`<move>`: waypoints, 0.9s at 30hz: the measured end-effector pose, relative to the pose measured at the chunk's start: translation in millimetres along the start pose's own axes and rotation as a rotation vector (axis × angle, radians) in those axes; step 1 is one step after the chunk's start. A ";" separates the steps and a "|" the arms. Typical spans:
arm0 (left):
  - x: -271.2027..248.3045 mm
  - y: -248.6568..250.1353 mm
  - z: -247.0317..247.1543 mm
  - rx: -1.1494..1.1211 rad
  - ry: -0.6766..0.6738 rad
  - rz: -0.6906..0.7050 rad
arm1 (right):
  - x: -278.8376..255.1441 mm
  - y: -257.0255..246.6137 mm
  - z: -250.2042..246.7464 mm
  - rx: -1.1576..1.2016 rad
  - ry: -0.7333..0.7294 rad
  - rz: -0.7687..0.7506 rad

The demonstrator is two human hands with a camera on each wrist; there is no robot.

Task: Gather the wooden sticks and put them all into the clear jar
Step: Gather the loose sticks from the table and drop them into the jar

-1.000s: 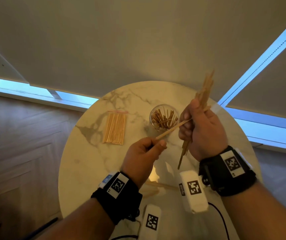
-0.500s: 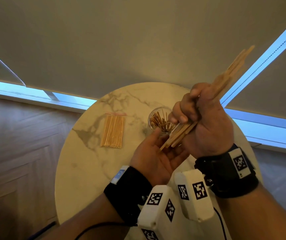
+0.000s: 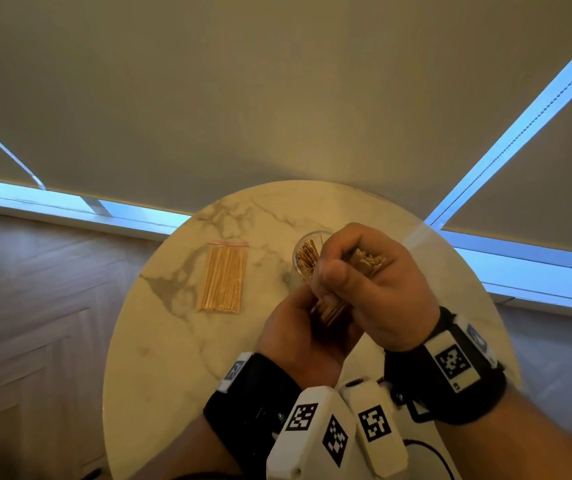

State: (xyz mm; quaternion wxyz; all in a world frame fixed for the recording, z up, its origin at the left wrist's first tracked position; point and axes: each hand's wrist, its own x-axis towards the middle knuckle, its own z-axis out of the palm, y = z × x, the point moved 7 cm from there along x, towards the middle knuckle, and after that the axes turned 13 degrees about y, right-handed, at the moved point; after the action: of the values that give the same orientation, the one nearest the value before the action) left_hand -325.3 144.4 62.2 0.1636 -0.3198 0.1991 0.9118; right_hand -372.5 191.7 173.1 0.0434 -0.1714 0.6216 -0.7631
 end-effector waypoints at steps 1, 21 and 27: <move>2.0 -0.5 -2.4 0.014 0.018 0.021 | -0.5 0.4 0.8 -0.042 -0.011 -0.007; 27.6 94.0 -8.6 1.349 0.378 0.778 | 18.8 6.5 -67.2 -0.742 0.444 -0.220; 57.3 92.7 -1.3 1.786 0.261 0.834 | 52.8 58.8 -64.1 -1.033 0.337 -0.158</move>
State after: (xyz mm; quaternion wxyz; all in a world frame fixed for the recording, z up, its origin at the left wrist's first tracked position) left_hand -406.7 73.2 48.1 -0.0125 -0.0817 0.9256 0.3693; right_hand -450.8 223.7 116.6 -0.2038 -0.0920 0.8990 -0.3766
